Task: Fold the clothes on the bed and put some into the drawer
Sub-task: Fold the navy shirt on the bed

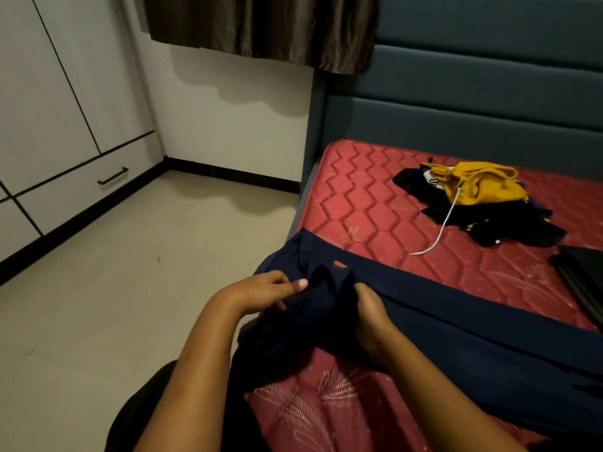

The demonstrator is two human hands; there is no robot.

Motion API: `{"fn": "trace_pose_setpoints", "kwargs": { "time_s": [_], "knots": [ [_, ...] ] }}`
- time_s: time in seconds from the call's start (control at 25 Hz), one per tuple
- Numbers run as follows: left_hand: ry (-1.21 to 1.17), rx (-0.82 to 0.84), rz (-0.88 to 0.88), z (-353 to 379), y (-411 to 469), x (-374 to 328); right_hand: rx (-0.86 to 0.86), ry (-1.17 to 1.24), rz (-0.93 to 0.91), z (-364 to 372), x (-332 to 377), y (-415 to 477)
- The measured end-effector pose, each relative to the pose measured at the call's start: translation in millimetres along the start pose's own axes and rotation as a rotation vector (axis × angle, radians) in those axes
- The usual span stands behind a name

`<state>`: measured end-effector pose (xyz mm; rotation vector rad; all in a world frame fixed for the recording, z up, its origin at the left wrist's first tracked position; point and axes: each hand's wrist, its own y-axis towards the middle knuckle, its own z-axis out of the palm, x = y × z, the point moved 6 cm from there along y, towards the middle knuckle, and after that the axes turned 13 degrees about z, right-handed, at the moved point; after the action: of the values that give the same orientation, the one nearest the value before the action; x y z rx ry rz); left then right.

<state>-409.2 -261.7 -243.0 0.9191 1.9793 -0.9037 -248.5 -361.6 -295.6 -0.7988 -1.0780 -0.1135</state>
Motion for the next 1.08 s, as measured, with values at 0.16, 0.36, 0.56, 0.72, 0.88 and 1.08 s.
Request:
{"fn": "trace_pose_setpoints", "kwargs": {
  "time_s": [0.16, 0.36, 0.56, 0.72, 0.88, 1.08],
  "knots": [
    [0.069, 0.246, 0.022, 36, 3, -2, -0.203, 0.375, 0.11, -45, -3, 2],
    [0.458, 0.105, 0.003, 57, 30, 3, -0.682, 0.037, 0.01, -120, -4, -6],
    [0.759, 0.132, -0.081, 68, 35, 4, -0.626, -0.277, -0.297, -105, 17, -48],
    [0.176, 0.115, 0.086, 78, 34, -20, -0.446, -0.755, 0.057, -77, -26, -36],
    [-0.646, 0.179, 0.195, 106, 20, -54, -0.484, 0.023, 0.221, -132, -22, -40],
    [-0.97, 0.1, 0.278, 168, 47, -83, -0.143, -0.01, 0.328, -135, 13, -78]
  ]
}}
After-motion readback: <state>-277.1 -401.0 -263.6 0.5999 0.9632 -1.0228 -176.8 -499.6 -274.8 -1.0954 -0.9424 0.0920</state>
